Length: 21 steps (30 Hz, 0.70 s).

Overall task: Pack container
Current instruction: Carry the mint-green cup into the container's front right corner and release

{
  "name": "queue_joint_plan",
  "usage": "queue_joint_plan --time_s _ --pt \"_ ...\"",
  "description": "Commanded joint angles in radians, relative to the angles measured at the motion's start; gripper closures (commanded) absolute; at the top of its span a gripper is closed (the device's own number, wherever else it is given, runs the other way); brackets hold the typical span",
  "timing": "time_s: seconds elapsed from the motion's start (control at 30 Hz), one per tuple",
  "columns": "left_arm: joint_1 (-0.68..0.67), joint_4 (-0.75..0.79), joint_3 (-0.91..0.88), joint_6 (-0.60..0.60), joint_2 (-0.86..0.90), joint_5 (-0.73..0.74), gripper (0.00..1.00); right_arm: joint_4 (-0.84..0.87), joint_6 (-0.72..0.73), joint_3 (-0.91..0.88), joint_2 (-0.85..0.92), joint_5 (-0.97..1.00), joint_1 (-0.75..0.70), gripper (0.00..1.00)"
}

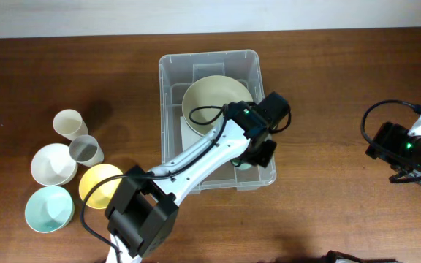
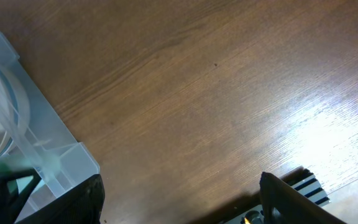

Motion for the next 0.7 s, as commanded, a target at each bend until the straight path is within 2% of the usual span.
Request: queue_joint_plan --time_s 0.0,0.07,0.13,0.67 --pt "0.003 0.036 -0.017 -0.203 0.002 -0.049 1.00 0.000 -0.008 0.002 -0.011 -0.009 -0.007 0.25" --pt "0.003 0.035 -0.023 -0.265 0.004 -0.072 0.99 0.000 -0.012 0.002 -0.011 -0.010 -0.007 0.25" --pt "0.003 0.037 -0.034 -0.277 0.004 -0.071 1.00 0.000 -0.011 0.002 -0.011 -0.010 -0.007 0.25" --pt "-0.010 0.073 -0.099 -0.277 0.004 -0.018 0.99 0.000 -0.011 0.002 -0.011 -0.010 -0.007 0.25"
